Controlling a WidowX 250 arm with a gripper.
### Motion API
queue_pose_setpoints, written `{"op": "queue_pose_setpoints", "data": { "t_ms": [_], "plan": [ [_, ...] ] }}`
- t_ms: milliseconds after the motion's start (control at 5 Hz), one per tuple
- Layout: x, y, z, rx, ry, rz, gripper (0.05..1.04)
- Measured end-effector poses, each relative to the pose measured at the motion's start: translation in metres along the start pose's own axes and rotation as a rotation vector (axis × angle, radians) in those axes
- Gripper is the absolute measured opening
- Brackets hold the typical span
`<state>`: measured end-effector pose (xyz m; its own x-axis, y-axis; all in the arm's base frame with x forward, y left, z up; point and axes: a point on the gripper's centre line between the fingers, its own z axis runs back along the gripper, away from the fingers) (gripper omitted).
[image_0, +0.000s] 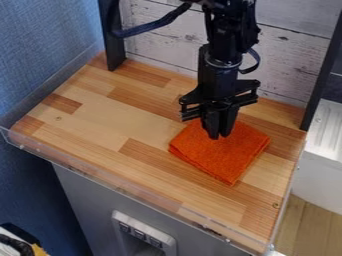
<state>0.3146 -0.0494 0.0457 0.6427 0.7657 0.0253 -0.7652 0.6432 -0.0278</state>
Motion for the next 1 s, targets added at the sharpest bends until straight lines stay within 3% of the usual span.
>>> {"op": "queue_pose_setpoints", "data": {
  "t_ms": [200,1000],
  "plan": [
    [0.0,0.0,-0.002,0.007,-0.007,0.036,0.067],
    [-0.007,0.003,-0.015,0.075,0.008,0.078,0.059]
  ]
}}
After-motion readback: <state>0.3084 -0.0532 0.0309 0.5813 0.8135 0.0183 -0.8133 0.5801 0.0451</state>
